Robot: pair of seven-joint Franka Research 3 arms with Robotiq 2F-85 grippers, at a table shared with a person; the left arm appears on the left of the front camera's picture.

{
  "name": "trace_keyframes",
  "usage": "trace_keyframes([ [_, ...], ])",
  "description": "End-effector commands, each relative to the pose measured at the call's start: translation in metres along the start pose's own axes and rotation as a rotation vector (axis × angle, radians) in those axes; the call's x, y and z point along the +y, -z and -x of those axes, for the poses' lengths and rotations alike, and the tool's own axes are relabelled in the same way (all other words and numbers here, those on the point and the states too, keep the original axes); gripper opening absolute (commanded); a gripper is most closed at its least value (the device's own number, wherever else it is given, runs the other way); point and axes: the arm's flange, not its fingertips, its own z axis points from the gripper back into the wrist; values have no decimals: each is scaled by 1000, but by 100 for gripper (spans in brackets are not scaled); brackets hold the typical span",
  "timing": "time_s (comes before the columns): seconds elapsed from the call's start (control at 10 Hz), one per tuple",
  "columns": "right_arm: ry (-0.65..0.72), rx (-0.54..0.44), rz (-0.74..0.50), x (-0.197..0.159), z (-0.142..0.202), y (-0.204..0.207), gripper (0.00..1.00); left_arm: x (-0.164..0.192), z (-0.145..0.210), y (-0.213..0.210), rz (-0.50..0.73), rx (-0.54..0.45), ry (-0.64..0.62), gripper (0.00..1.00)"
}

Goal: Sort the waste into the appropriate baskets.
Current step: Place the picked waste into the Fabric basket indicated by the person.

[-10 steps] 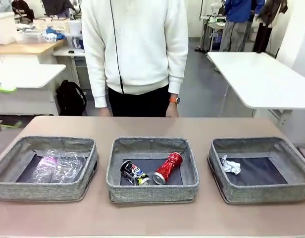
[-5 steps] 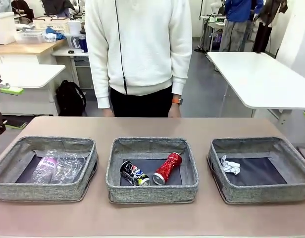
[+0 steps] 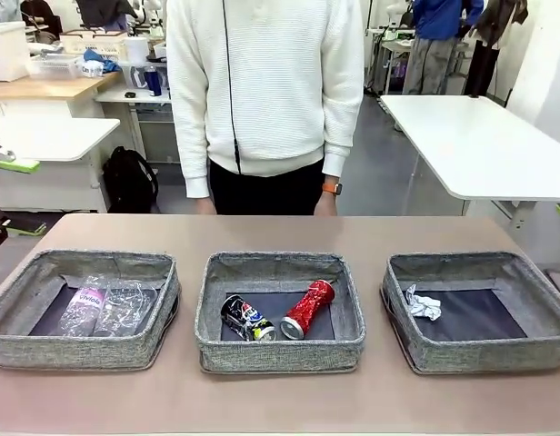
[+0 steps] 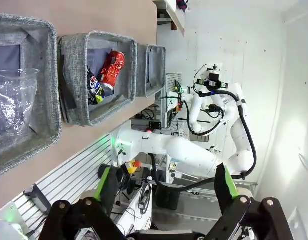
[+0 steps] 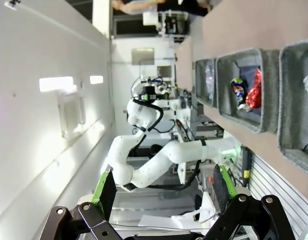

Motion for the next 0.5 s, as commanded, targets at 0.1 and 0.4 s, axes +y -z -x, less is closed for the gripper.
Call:
trace_keyframes([
  [0.1, -15, 5, -1, 3, 1, 0, 100, -1, 1, -2, 15, 7, 22, 100],
  [0.4, -15, 5, -1, 3, 1, 0, 100, -1, 1, -2, 15, 7, 22, 100],
])
